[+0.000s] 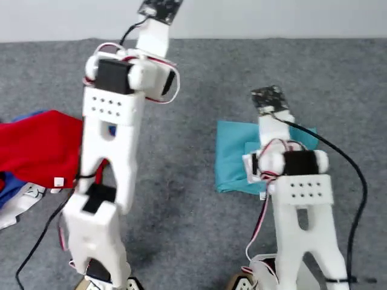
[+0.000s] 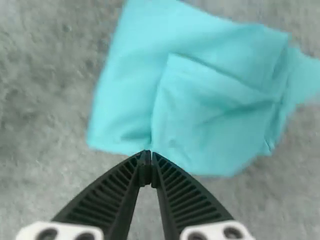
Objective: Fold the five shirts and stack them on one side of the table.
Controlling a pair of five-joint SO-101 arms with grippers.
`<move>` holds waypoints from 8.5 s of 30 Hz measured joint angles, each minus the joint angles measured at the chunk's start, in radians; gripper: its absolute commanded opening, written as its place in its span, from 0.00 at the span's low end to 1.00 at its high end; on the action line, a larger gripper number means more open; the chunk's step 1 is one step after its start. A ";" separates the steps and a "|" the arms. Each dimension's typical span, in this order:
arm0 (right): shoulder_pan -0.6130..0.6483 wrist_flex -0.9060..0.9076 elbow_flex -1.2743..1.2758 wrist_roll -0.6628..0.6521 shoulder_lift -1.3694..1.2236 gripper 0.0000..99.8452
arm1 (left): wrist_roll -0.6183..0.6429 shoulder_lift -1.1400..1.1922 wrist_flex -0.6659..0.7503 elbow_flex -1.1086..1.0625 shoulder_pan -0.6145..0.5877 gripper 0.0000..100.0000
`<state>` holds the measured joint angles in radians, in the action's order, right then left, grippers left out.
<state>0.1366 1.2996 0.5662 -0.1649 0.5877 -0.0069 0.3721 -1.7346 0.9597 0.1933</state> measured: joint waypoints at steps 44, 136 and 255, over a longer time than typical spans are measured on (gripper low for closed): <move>-0.141 -0.247 0.101 -0.241 -0.092 0.02 | 0.000 -0.327 0.000 -0.382 -0.175 0.01; -0.411 -0.184 -0.391 -0.124 -0.667 0.01 | 0.000 -0.327 0.000 -0.387 -0.175 0.01; -0.376 0.170 -0.792 0.008 -0.982 0.24 | -0.006 -0.669 0.000 -0.735 -0.175 0.01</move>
<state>-0.2394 1.4699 -0.2256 -0.1573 -0.3943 -0.0130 -0.2969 -1.7346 0.2248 0.0184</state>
